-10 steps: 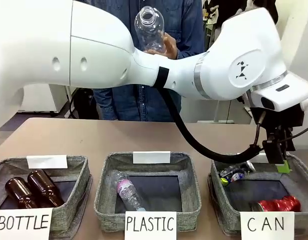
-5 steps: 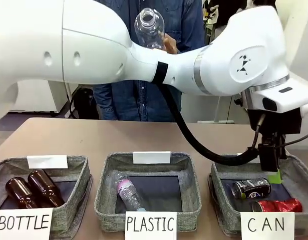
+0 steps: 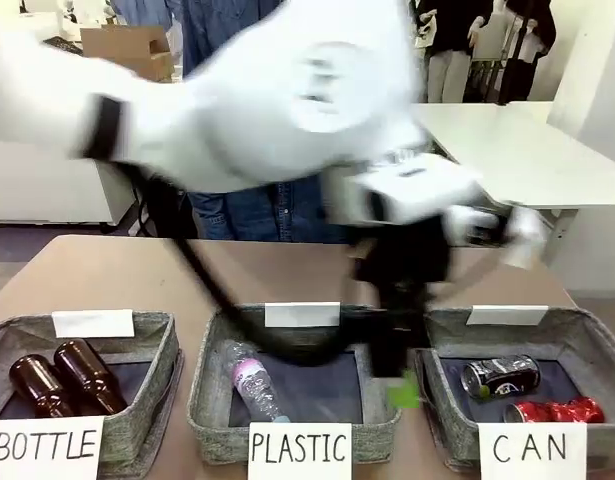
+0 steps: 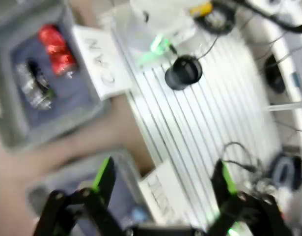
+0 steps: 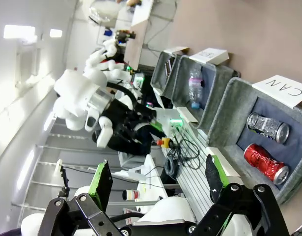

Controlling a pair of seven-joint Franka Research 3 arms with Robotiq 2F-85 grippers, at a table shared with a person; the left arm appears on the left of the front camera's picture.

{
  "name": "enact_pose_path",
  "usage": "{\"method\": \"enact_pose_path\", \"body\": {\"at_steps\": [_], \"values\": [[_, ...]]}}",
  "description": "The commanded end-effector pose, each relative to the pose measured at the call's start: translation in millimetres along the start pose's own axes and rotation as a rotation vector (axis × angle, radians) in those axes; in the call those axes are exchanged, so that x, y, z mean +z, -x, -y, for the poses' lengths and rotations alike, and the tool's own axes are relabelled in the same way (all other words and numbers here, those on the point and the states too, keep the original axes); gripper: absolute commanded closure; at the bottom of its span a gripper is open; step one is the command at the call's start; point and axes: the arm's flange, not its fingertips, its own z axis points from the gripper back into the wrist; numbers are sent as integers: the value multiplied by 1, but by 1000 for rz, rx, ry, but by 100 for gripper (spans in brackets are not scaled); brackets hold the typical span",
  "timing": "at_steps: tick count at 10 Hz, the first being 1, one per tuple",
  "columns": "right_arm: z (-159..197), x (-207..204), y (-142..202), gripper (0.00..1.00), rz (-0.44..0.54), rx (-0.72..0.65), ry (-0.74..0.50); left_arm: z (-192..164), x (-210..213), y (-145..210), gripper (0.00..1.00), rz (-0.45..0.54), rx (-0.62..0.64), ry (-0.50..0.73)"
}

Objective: Sort the can waste into the basket.
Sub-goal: Pick up the can waste from the table and place it in the right Fabric basket.

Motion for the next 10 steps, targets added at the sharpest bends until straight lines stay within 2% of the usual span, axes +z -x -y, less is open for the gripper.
{"method": "enact_pose_path", "body": {"at_steps": [1,2,4,5,6,7,8,9,10], "values": [[-3,1,-1,0,0,1,9,65,57,93,0,17,302,-161],[0,0,0,0,0,0,0,76,85,137,0,96,491,-159],[-19,-70,-19,0,-192,53,17,88,124,232,0,270,847,-75],[-27,-108,-28,0,-261,76,8,91,132,275,0,386,1004,31],[-34,-145,-35,0,-323,100,-25,102,138,315,0,525,993,166],[-41,-181,-40,0,-352,111,-89,114,145,355,0,689,1072,155],[-42,-216,-43,0,-363,108,-153,131,158,390,0,1030,1006,66],[-32,-239,-49,0,-359,88,-154,143,165,422,0,1322,1191,-171],[-24,-247,-53,0,-342,45,-185,156,165,438,0,1495,1153,-239]]}}
